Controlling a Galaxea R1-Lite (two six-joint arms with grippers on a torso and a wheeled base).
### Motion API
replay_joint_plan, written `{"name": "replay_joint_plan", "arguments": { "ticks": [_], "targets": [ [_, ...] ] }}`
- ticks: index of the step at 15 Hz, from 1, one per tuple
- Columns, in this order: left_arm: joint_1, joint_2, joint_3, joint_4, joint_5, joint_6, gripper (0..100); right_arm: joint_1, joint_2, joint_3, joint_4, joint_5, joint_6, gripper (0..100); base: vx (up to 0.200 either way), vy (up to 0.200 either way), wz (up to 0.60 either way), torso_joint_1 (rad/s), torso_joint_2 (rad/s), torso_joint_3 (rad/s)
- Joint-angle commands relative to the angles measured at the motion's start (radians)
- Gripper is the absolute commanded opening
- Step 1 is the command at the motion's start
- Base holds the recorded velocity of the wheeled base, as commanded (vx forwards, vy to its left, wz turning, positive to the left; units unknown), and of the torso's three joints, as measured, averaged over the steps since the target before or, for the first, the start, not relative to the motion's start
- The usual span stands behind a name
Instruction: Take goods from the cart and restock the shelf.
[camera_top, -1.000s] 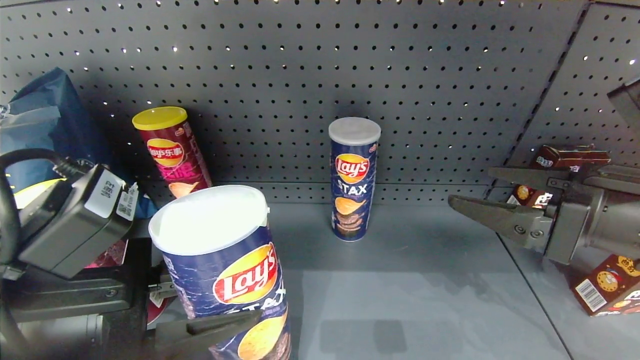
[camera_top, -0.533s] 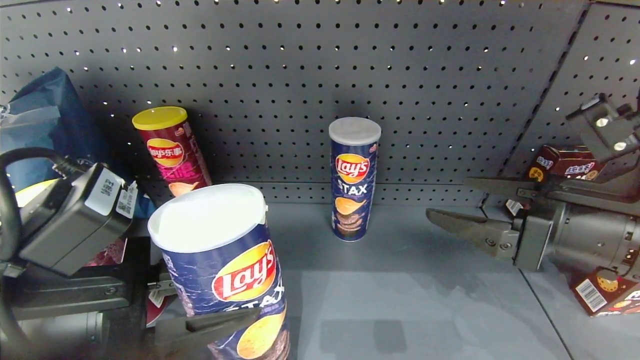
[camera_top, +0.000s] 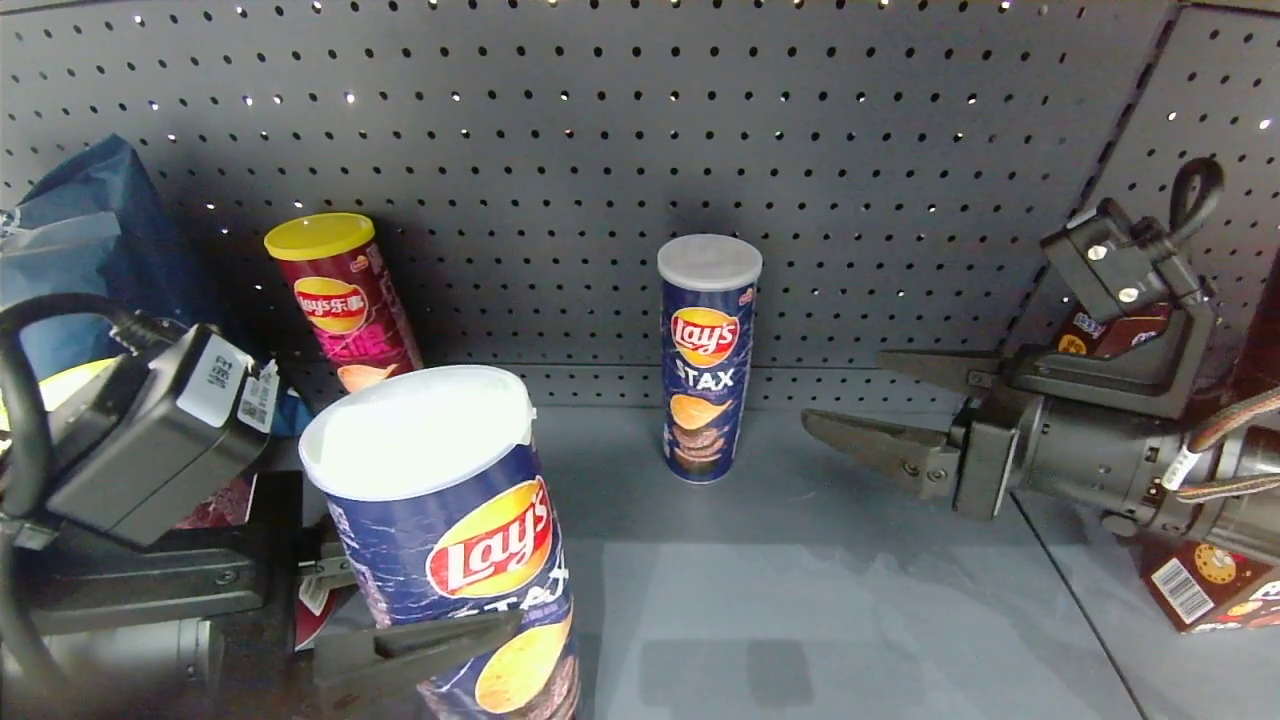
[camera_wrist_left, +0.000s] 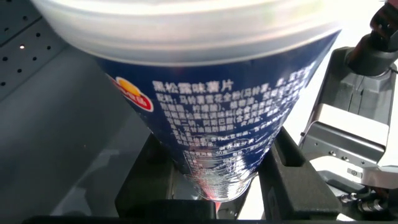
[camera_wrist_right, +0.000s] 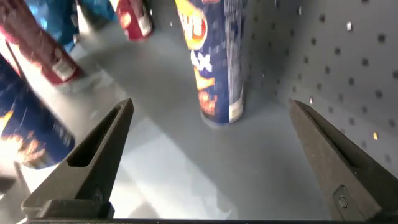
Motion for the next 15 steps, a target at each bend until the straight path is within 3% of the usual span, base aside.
{"name": "replay_joint_plan", "arguments": {
  "ticks": [1, 15],
  "targets": [
    [0.001, 0.002, 0.001, 0.0, 0.0, 0.001, 0, -0.01, 0.064, -0.005, -0.04, 0.015, -0.001, 100, 0.0, 0.0, 0.0, 0.0, 0.0, 0.0],
    [0.001, 0.002, 0.002, 0.001, -0.002, 0.0, 0, -0.068, 0.309, -0.105, -0.196, 0.135, -0.007, 100, 0.0, 0.0, 0.0, 0.0, 0.0, 0.0]
  ]
}}
